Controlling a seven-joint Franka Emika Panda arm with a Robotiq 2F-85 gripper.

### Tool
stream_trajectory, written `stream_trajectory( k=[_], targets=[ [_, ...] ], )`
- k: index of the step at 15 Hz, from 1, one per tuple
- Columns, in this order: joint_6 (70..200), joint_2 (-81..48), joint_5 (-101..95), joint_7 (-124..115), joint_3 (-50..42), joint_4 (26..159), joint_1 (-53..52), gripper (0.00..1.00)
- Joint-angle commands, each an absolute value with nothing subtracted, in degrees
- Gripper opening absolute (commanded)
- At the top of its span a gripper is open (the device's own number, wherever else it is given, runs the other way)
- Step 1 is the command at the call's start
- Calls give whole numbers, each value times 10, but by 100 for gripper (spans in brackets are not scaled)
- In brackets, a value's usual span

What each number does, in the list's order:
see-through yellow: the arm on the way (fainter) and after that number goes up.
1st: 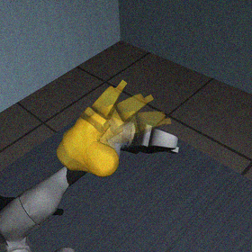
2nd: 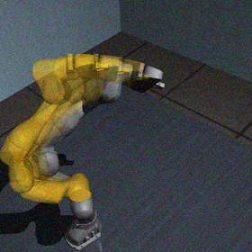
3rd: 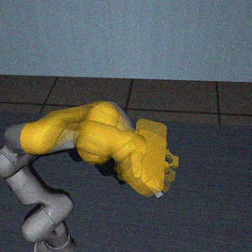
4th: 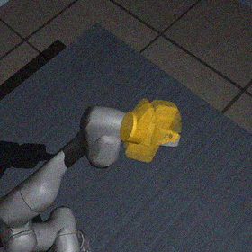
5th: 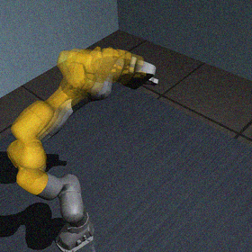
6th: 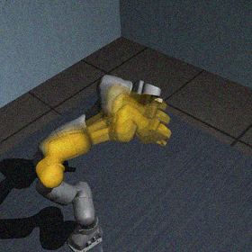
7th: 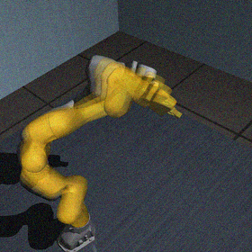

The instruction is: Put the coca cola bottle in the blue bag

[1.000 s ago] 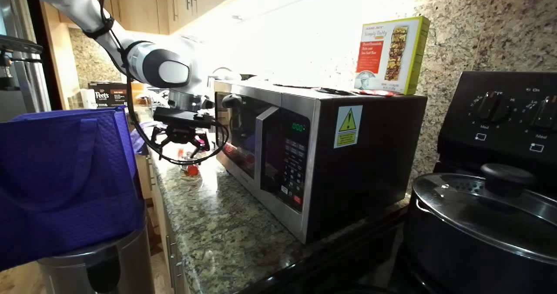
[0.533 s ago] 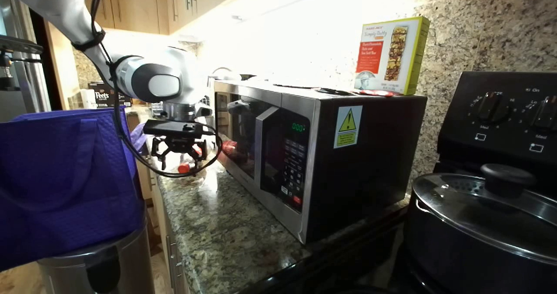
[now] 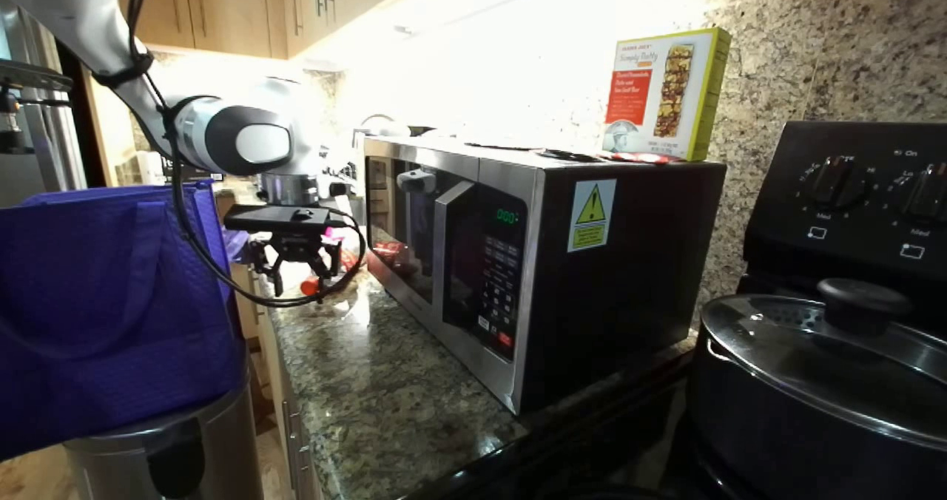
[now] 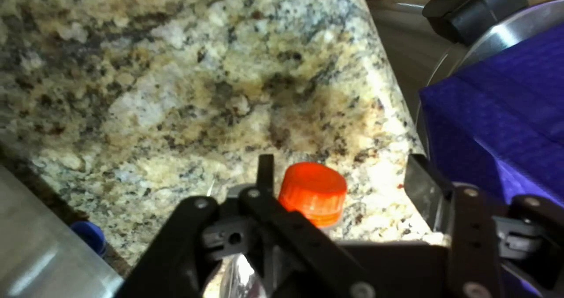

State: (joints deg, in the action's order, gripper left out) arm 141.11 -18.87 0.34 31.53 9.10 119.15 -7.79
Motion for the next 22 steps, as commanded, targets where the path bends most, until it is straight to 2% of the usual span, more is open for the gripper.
stream_trajectory(
  k=[1,6,9,13,17,20,21,22],
  targets=[
    [1411,-167,-18,293,103,1206,-74,46],
    [1411,-167,-21,301,110,1200,-72,13],
    [1410,-144,-8,311,117,1218,-65,15],
    [1395,-42,-18,241,109,1293,-77,15],
    [1327,67,39,246,119,1348,-88,15],
    [1269,155,8,183,124,1372,-114,15],
    [1289,85,18,221,109,1336,-111,37],
    [1276,112,15,206,112,1344,-119,37]
  ],
)
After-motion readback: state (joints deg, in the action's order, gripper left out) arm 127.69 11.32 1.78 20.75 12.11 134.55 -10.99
